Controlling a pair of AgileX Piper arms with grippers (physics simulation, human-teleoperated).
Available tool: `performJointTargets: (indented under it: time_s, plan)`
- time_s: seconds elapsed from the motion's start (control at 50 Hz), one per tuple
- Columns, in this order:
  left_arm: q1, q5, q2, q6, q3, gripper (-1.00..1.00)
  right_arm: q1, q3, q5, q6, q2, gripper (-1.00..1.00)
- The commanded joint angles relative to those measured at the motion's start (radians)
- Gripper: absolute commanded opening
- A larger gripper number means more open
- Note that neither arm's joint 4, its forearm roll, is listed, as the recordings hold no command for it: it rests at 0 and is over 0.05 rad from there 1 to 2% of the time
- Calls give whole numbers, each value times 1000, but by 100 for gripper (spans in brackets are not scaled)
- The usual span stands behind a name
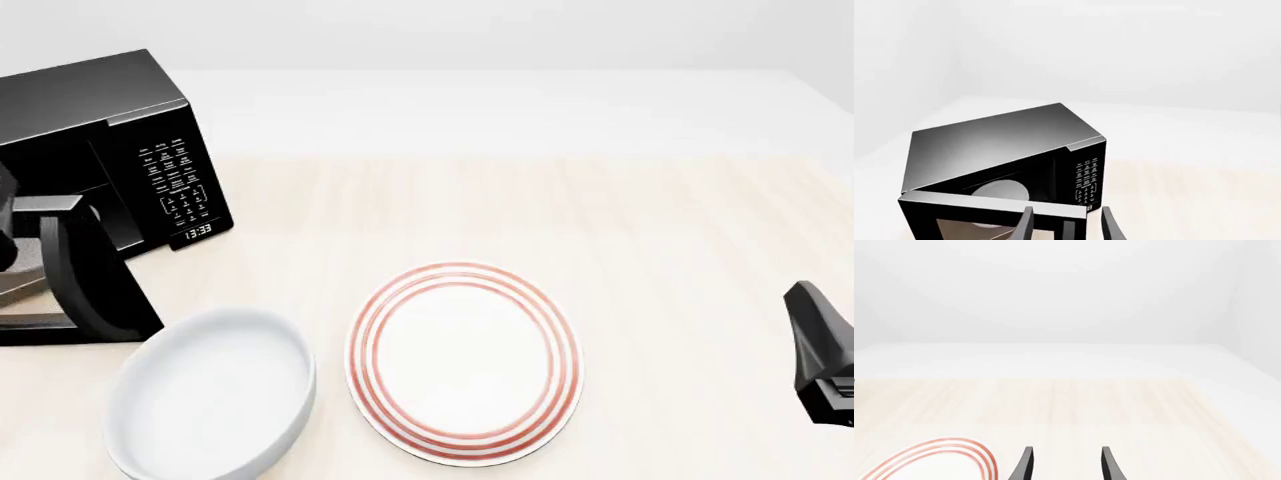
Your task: Open the microwave.
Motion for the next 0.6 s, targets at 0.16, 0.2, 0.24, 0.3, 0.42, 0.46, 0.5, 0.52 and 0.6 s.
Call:
performJointTargets:
  time_s: [0.16, 0.2, 0.24, 0.3, 0.42, 0.46, 0.5, 0.52, 0.6]
  plan:
    - [-33, 124, 30, 67, -164, 100, 0, 0, 0, 0, 0, 100]
    - [-45, 152, 38, 64, -197, 100, 0, 0, 0, 0, 0, 100]
    - [-54, 84, 53, 67, -145, 100, 0, 0, 0, 0, 0, 100]
    - [-62, 92, 71, 72, -168, 100, 0, 0, 0, 0, 0, 100]
    - [-73, 114, 127, 75, -231, 100, 0, 0, 0, 0, 0, 100]
    - [-78, 121, 149, 86, -249, 100, 0, 0, 0, 0, 0, 100]
    - [-81, 125, 161, 74, -262, 100, 0, 0, 0, 0, 0, 100]
    - [-82, 125, 175, 79, -270, 100, 0, 0, 0, 0, 0, 100]
    - [-86, 147, 208, 88, -304, 100, 0, 0, 0, 0, 0, 100]
